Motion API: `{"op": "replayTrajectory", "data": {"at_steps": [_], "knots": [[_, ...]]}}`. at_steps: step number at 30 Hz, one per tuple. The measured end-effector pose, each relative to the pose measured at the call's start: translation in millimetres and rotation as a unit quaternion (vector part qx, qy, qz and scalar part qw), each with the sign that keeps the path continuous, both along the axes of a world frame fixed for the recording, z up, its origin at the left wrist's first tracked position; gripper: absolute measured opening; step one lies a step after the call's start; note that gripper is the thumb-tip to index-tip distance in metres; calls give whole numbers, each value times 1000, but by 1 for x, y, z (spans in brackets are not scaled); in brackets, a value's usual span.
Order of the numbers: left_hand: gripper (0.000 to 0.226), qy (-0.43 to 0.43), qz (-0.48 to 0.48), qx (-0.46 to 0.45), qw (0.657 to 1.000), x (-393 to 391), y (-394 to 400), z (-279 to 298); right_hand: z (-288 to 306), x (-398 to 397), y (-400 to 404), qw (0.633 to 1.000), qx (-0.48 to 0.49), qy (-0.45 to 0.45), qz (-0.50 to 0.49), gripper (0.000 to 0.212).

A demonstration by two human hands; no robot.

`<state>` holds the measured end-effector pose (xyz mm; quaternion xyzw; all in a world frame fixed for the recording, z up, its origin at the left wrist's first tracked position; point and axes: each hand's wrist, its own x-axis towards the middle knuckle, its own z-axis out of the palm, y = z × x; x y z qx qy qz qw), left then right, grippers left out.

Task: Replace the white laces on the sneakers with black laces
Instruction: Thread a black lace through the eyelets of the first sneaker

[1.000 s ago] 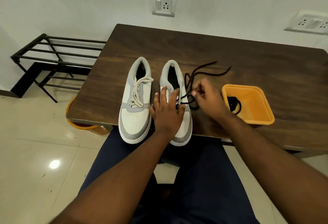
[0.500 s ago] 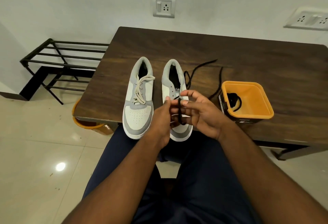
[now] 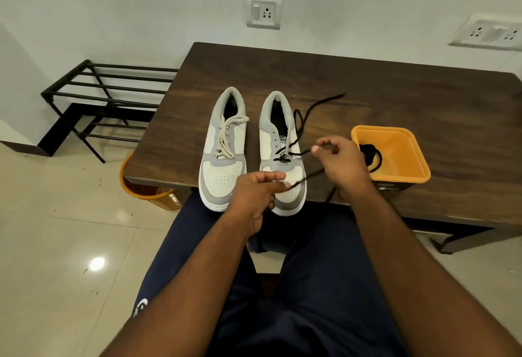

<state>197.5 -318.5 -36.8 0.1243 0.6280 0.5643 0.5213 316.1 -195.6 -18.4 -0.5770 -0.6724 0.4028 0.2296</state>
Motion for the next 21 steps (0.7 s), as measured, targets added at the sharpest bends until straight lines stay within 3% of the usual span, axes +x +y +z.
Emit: {"op": "replayTrajectory", "data": {"at_steps": [1, 3, 6, 9, 12, 14, 16, 19, 21], "knots": [[19, 0, 23, -1, 1000, -2, 0, -1, -4, 5, -2, 996, 73, -44, 14, 26], [15, -10, 41, 7, 999, -3, 0, -1, -5, 6, -16, 988, 112, -21, 103, 41], [10, -30, 47, 31, 998, 0, 0, 1, -8, 0, -40, 968, -19, 73, 240, 38], [12, -46, 66, 60, 995, -2, -1, 3, -13, 0, -46, 962, -123, 129, 208, 31], [20, -52, 83, 85, 992, -10, -3, 6, -12, 5, -44, 932, -211, 216, 200, 26], [21, -43, 67, 86, 993, -17, -4, 7, -9, 5, -40, 944, -168, 226, 170, 13], [17, -2, 27, 64, 998, -27, -9, 6, -8, 6, -26, 973, -74, 213, 48, 16], [9, 94, -28, 10, 995, -43, -18, 3, 1, 10, -2, 971, 48, 196, -129, 14], [8, 105, -12, 4, 994, -48, -20, 3, 7, 8, 1, 981, 121, 111, -100, 6]]}}
